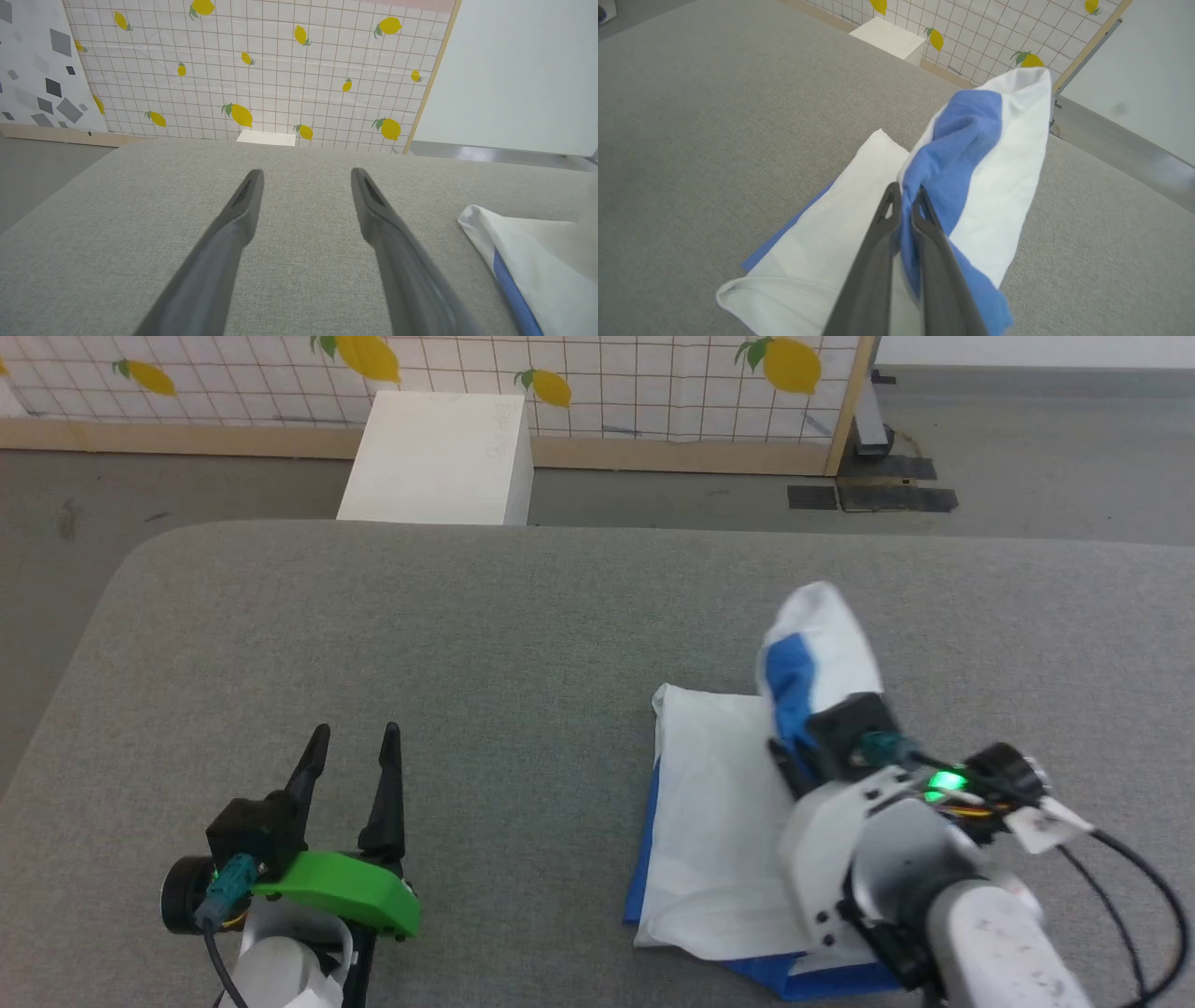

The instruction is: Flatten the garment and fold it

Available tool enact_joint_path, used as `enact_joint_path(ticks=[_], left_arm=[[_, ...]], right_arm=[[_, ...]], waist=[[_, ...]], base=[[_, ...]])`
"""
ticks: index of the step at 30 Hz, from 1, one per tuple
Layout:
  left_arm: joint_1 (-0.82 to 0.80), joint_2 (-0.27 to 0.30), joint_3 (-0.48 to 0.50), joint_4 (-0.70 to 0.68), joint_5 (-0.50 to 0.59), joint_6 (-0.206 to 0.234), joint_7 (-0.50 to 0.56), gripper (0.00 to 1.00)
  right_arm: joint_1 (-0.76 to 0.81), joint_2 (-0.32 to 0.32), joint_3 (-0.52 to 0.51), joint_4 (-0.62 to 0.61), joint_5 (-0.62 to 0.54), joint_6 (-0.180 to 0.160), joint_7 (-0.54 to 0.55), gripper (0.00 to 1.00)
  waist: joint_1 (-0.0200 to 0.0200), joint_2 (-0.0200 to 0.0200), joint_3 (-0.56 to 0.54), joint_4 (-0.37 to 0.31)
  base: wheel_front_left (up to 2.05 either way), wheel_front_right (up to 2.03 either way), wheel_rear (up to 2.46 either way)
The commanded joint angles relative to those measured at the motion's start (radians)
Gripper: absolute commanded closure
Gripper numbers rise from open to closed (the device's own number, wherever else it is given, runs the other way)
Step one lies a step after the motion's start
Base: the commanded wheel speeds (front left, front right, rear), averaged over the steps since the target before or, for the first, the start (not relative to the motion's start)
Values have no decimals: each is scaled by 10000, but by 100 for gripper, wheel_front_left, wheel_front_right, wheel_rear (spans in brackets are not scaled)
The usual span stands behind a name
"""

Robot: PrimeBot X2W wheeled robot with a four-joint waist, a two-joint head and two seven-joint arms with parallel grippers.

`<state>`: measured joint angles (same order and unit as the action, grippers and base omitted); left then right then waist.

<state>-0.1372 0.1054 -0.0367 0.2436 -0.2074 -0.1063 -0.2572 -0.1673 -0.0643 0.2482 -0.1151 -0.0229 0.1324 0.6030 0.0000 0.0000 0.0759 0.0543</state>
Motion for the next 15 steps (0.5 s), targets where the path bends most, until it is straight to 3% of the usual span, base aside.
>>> enact_joint_path(ticks=[1, 12, 13, 15], left_arm=[[-158, -33, -15, 49, 92, -92, -45, 0], [-326, -79, -128, 190, 109, -189, -45, 0], [-315, -79, -123, 195, 115, -194, -45, 0], [-279, -78, -98, 210, 121, -201, -45, 0]], right_arm=[[-299, 9, 376, 336, 152, -17, -68, 100], [-1509, 136, 1793, 3498, 1122, -17, -731, 100], [-1601, 137, 1942, 3714, 1239, -17, -721, 75], [-1684, 138, 2186, 4045, 1553, -17, -589, 36]], waist=[[0, 0, 50, 77], [0, 0, 268, 547], [0, 0, 269, 566], [0, 0, 262, 581]], base=[[0, 0, 0], [0, 0, 0], [0, 0, 0], [0, 0, 0]])
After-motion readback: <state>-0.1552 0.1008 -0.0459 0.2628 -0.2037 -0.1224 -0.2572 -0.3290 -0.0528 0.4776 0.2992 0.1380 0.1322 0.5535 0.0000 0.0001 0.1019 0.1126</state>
